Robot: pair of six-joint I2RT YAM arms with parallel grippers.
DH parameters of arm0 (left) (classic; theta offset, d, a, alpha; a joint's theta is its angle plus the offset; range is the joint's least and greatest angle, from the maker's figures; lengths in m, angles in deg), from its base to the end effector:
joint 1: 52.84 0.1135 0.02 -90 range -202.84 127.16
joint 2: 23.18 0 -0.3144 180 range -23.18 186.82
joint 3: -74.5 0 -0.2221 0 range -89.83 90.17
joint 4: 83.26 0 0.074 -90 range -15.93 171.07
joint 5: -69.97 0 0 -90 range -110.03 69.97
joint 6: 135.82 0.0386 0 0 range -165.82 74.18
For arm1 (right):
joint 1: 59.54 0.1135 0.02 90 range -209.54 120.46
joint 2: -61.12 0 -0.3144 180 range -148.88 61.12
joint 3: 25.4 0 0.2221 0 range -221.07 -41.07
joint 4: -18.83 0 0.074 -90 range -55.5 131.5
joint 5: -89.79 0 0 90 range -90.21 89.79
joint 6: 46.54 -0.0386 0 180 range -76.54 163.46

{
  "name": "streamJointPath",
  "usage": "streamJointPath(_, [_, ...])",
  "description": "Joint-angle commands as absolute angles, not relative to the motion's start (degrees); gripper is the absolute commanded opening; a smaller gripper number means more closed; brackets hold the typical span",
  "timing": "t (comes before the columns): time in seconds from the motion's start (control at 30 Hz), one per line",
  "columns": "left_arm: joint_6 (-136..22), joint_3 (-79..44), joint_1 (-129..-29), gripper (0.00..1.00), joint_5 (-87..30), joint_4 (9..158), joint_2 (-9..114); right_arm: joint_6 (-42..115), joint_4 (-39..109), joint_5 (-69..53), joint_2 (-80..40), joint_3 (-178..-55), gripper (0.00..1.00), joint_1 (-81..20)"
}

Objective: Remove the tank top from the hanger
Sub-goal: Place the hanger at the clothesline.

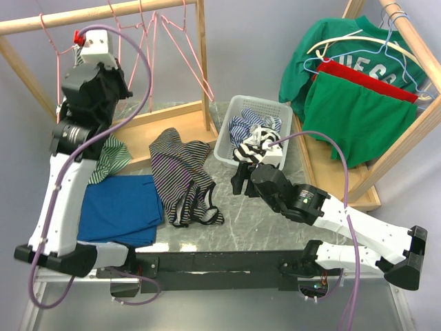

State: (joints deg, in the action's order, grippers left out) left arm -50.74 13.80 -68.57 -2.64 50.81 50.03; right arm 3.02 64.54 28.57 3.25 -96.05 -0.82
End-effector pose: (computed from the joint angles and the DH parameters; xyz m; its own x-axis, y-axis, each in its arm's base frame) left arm 0.1899 -0.0415 0.5748 0.0052 -0.0865 -0.9962 -0.0286 0.9958 -0.0866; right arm 0.0989 0.1270 0.3703 -0.5646 0.1656 -0.8086 -0.2273 0.9106 0.3452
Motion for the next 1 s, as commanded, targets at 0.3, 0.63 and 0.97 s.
streamJointPath(0.3, [-52.58,8.00,-67.08,0.01,-4.03,51.71,48.89,2.77,63.59,28.09,3.64,-97.15,0.83,-0.74])
streamJointPath(0.63, [-54.51,6.94,-67.08,0.14,-5.97,50.31,47.48,3.03,63.33,25.72,0.57,-98.38,0.84,-0.74])
streamJointPath(0.97, [-54.60,5.26,-67.08,0.76,-4.48,50.83,44.49,2.86,63.15,24.31,-0.49,-98.29,0.85,-0.75])
